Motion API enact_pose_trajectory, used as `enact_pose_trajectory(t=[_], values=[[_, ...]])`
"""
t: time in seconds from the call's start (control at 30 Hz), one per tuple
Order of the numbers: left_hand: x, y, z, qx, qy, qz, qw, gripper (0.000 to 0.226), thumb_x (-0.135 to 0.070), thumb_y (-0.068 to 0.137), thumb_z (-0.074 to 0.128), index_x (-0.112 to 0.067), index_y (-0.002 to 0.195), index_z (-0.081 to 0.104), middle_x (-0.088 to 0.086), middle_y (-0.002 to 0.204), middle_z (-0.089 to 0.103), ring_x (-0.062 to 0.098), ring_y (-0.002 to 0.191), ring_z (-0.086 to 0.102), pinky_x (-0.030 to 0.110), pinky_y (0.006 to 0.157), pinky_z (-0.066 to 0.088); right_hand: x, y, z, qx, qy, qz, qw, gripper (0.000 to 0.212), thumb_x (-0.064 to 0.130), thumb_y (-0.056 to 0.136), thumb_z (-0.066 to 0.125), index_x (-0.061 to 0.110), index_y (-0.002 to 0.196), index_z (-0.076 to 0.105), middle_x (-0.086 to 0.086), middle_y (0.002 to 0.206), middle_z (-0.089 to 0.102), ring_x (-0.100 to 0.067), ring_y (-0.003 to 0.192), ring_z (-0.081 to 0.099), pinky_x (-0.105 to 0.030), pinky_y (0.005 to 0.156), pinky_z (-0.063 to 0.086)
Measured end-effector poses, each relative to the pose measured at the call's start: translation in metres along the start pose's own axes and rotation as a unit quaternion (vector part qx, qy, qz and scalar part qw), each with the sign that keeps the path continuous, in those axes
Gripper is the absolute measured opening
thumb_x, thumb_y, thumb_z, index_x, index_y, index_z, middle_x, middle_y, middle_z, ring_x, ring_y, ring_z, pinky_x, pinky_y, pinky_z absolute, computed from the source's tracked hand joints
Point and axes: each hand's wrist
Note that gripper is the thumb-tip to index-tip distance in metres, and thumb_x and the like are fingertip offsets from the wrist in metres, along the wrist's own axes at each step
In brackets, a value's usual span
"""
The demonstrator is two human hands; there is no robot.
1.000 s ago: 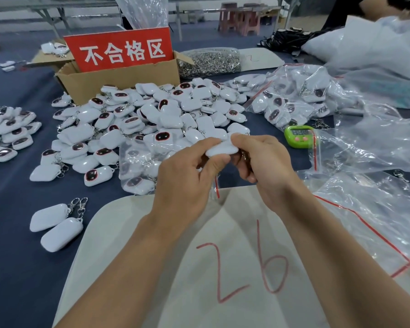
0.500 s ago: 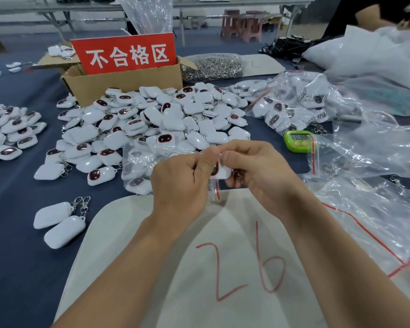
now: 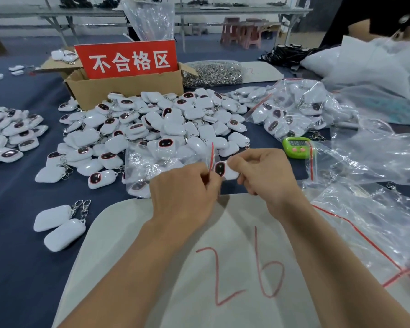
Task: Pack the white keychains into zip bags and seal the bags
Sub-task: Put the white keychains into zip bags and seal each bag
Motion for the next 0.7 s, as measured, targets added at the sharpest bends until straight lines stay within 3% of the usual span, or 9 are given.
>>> enact_pose_trajectory(t=[0.1,0.2,0.33,0.4,0.47,0.6,0.7], values=[[0.001,-0.003,-0.005,-0.05,-0.111,0.057,0.991,0.034,-0.042,0.094,0.049,-0.025,0.065,0.05,-0.009,0.048,0.039,0.018,0.052,0.039,0.023,0.049,0.018,0.006,-0.009,0.01,0.095,0.061,-0.017,0.994,0.016,0.01,0.093,0.067,0.013,0.083,0.08,-0.006,0.058,0.064,-0.015,0.042,0.046,-0.021,0.041,0.035],[-0.001,-0.004,-0.009,-0.043,-0.162,0.109,0.98,0.028,-0.034,0.095,0.049,-0.027,0.068,0.05,-0.007,0.053,0.052,0.017,0.055,0.046,0.034,0.052,0.032,0.007,-0.016,0.016,0.198,0.064,-0.027,0.978,0.033,-0.005,0.094,0.049,0.012,0.088,0.077,-0.008,0.068,0.065,-0.012,0.051,0.05,-0.021,0.047,0.036],[0.0,-0.005,-0.011,-0.024,-0.239,0.133,0.961,0.029,-0.031,0.094,0.048,-0.021,0.068,0.053,-0.005,0.056,0.054,0.017,0.058,0.048,0.038,0.058,0.042,0.007,-0.013,0.011,0.277,0.038,-0.04,0.959,0.022,-0.011,0.089,0.05,0.002,0.093,0.067,-0.012,0.079,0.063,-0.018,0.067,0.052,-0.026,0.059,0.042],[0.001,-0.004,-0.011,-0.042,-0.27,0.116,0.955,0.03,-0.026,0.095,0.052,-0.024,0.066,0.047,-0.008,0.054,0.048,0.015,0.056,0.047,0.035,0.055,0.041,0.007,-0.01,0.009,0.265,0.104,-0.038,0.958,0.035,-0.014,0.09,0.05,0.008,0.108,0.071,-0.01,0.099,0.076,-0.023,0.079,0.064,-0.027,0.068,0.051],[0.002,-0.002,-0.01,-0.072,-0.286,0.079,0.952,0.036,-0.024,0.098,0.052,-0.028,0.063,0.04,-0.009,0.053,0.045,0.011,0.054,0.045,0.031,0.054,0.037,0.006,-0.006,0.008,0.217,0.159,-0.049,0.962,0.052,-0.018,0.089,0.05,0.017,0.12,0.073,-0.004,0.117,0.077,-0.021,0.083,0.063,-0.025,0.068,0.048],[0.01,0.01,-0.015,-0.135,-0.369,-0.06,0.918,0.041,-0.021,0.098,0.05,-0.024,0.059,0.038,-0.005,0.055,0.043,0.01,0.053,0.04,0.038,0.053,0.038,0.0,0.003,0.003,0.033,0.174,-0.029,0.984,0.038,-0.011,0.087,0.056,0.018,0.092,0.08,-0.004,0.098,0.08,-0.015,0.066,0.059,-0.021,0.061,0.044],[0.022,0.026,-0.024,-0.187,-0.448,-0.152,0.861,0.036,-0.019,0.092,0.052,-0.014,0.059,0.039,-0.007,0.053,0.036,0.012,0.055,0.032,0.032,0.052,0.029,-0.007,0.007,0.01,-0.048,-0.005,-0.049,0.998,0.04,-0.006,0.087,0.055,0.026,0.087,0.079,0.009,0.087,0.079,-0.006,0.067,0.064,-0.013,0.063,0.046]])
Point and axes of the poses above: each hand's wrist, its own y-axis towards the middle knuckle, its own z-axis out of the palm, x = y × z
